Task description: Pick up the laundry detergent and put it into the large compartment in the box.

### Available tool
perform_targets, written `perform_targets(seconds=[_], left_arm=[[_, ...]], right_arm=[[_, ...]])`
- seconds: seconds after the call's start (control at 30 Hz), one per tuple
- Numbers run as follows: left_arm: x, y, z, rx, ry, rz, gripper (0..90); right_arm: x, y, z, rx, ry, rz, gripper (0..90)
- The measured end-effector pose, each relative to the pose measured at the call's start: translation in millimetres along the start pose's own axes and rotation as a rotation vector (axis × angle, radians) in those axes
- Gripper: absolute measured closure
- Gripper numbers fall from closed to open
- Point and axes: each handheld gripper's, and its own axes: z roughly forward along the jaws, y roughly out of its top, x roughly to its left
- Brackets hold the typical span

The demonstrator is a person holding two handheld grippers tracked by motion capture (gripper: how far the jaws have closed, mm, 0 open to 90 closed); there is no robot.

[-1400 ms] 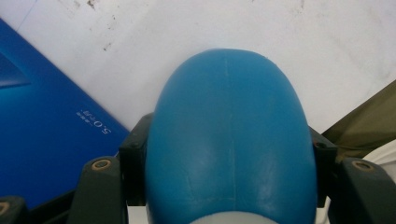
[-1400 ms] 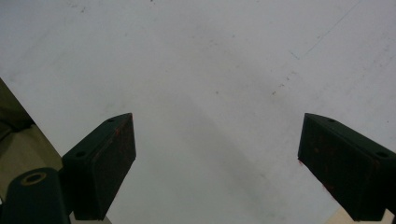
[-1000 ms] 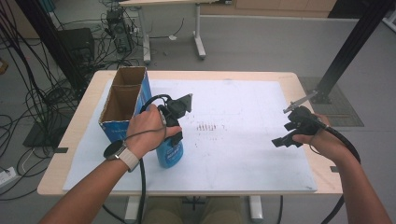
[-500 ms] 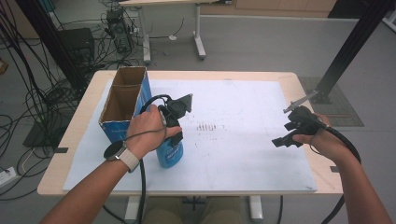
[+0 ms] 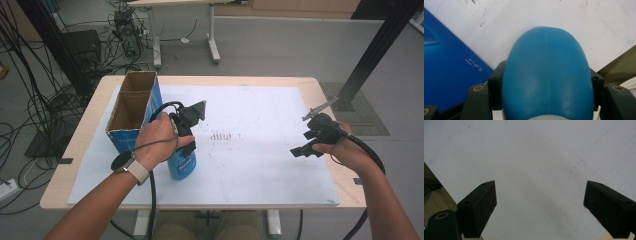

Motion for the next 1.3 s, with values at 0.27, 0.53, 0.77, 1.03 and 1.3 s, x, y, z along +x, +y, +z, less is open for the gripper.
perform_targets(seconds=[0.27,0.53,0.77,1.03,1.3], left_arm=[[-0.7,-0.5,-0.1,-0.001,0.002,0.0,37.8],[-0.8,-0.8,-0.4,0.0,0.003,0.003,37.8],[-0.9,-1.3,-0.2,-0.004,0.003,-0.002,37.8],[-0.6,-1.3,-0.1,-0.004,0.002,-0.007,37.8],[-0.4,-1.6,-0.2,-0.007,0.002,-0.004,37.9]], right_arm=[[1.1,1.7,-1.7,-0.003,-0.003,-0.005,11.3],[2.1,2.1,-1.7,-0.001,-0.004,-0.007,11.3],[2.7,2.7,-1.7,-0.001,-0.004,-0.007,11.3],[2.6,3.9,-0.6,0.002,-0.002,-0.01,11.3],[2.5,4.6,0.0,0.002,-0.001,-0.009,11.3]])
